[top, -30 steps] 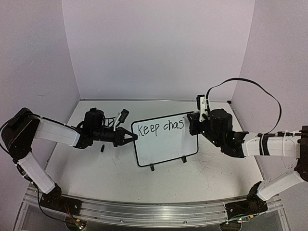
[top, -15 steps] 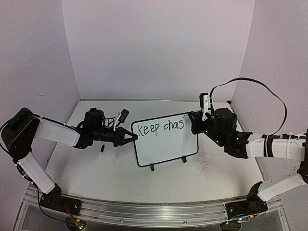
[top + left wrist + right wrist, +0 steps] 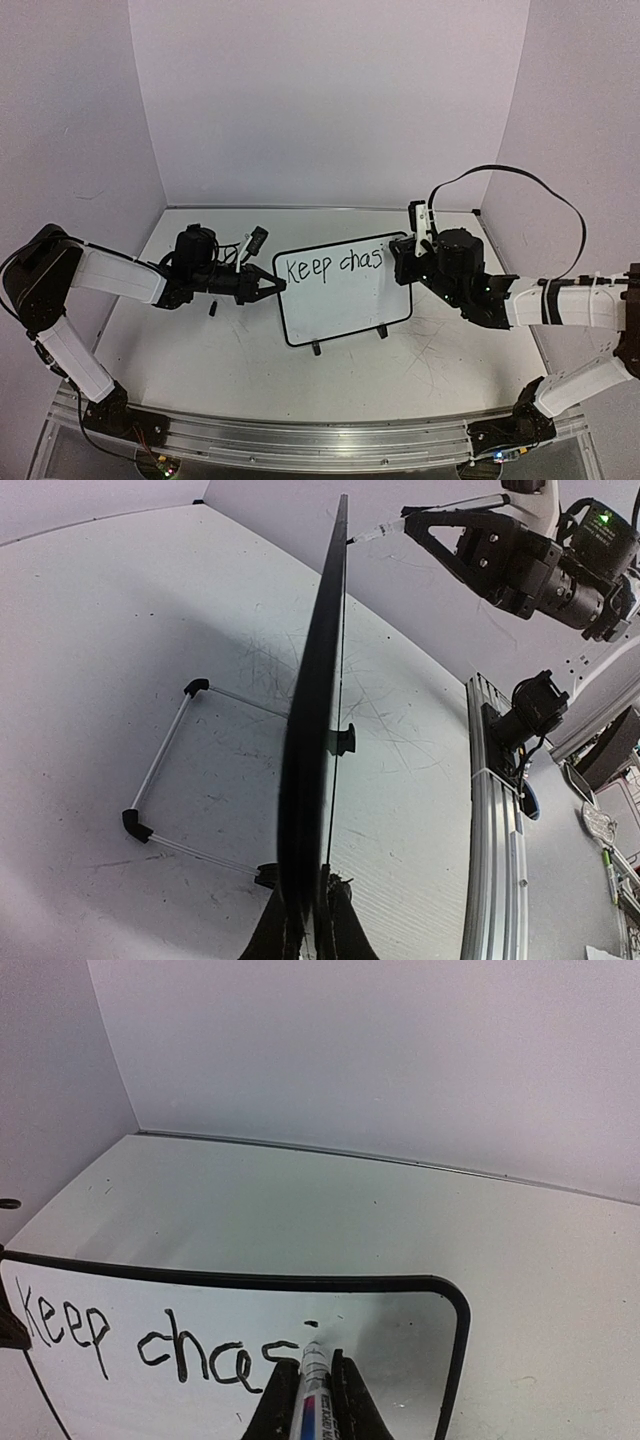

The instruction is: Write a sentence on the whiteboard

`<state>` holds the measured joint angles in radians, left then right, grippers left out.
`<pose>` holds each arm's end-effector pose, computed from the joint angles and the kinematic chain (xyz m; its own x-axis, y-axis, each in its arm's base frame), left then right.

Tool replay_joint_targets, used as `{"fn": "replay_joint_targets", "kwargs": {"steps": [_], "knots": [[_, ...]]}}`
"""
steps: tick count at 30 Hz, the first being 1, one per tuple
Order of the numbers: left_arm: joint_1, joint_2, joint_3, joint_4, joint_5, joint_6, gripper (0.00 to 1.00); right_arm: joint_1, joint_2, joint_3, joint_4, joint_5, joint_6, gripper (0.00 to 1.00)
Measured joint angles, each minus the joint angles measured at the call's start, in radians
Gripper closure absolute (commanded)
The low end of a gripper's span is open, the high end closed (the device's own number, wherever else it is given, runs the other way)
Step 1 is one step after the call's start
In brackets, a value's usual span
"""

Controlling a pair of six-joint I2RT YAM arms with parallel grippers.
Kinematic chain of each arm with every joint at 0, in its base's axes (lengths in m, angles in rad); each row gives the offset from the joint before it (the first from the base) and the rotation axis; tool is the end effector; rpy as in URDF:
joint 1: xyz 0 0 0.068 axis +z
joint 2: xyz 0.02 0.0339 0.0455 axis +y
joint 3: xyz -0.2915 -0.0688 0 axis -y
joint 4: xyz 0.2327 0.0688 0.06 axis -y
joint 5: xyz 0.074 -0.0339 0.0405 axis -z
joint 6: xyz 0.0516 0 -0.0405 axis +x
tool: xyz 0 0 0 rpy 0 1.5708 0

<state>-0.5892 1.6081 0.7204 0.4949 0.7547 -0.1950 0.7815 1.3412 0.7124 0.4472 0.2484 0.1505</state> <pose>0.2525 -0.2113 0.2195 -0.4926 0.1595 -0.8555 0.8517 0.2904 -0.4363 0.2213 0.2017 0.2866 -0.2034 0.0029 -0.9791 -0.4861 0.8678 0.1036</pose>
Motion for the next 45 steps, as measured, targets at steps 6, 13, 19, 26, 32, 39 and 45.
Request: {"fn": "replay_joint_targets", "kwargs": {"steps": [6,13,19,26,32,39,45], "knots": [[0.0,0.0,0.0,-0.001,-0.002,0.001,1.0,0.0,0.006,0.0,-0.001,0.005,0.001,1.0],[0.0,0.0,0.0,-0.001,-0.002,0.0,1.0,0.0,0.006,0.0,-0.009,0.005,0.01,1.0],[0.0,-0.001,0.0,-0.003,-0.003,0.0,1.0,0.0,0.006,0.0,-0.017,0.005,0.018,1.0],[-0.001,-0.003,0.0,-0.007,-0.006,0.0,1.0,0.0,0.006,-0.004,-0.023,0.004,0.034,1.0],[-0.001,-0.003,0.0,-0.008,-0.008,0.0,1.0,0.0,0.006,-0.018,-0.032,-0.003,0.041,1.0],[-0.001,-0.003,0.0,-0.008,-0.009,-0.004,1.0,0.001,0.006,-0.025,-0.043,-0.007,0.048,1.0],[-0.001,-0.003,0.0,-0.008,-0.008,-0.003,1.0,0.001,-0.006,-0.031,-0.044,-0.016,0.051,1.0]]}}
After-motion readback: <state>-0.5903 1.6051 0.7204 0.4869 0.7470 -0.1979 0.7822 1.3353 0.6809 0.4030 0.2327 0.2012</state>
